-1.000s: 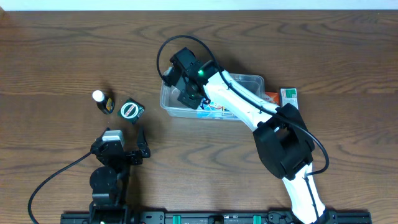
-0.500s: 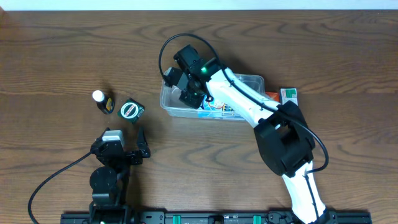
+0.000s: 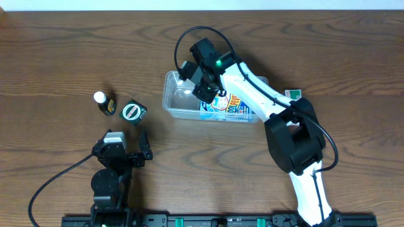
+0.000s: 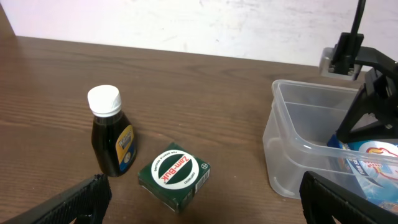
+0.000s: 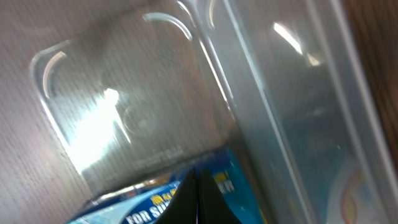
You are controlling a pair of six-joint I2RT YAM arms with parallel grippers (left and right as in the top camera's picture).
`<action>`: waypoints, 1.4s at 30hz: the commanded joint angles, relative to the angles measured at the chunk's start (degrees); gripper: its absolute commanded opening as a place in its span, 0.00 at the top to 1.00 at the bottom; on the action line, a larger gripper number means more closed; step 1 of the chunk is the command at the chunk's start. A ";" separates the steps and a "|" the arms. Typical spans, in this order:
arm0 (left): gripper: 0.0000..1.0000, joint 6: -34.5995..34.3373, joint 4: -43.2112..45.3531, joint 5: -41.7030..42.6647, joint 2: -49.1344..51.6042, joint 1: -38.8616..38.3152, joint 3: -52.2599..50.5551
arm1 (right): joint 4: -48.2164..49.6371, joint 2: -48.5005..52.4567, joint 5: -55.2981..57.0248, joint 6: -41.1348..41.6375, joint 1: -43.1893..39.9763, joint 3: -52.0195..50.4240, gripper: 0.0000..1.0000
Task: Pack container
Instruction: 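Press the blue box into place with the right gripper, release, then move right gripper to the white-green Panadol box and grasp it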
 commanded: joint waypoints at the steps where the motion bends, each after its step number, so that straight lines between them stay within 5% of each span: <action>1: 0.02 0.96 -1.73 0.79 -0.07 0.24 -1.09 | 0.96 1.46 -1.22 -0.85 1.68 0.66 0.99; 13: 0.02 0.96 -1.73 0.79 -0.07 0.26 -1.09 | -1.27 6.25 -0.42 -0.81 2.25 0.68 0.99; 26: 0.02 0.96 -1.73 0.79 -0.07 0.24 -1.09 | -0.20 -1.97 11.23 -0.09 1.88 0.94 0.99; 36: 0.02 0.96 -1.73 0.79 -0.07 0.24 -1.09 | -1.73 -18.56 11.23 20.06 -2.38 1.51 0.97; 42: 0.02 0.96 -1.73 0.79 -0.07 0.26 -1.09 | -11.32 -23.71 9.16 38.49 -12.63 1.51 0.74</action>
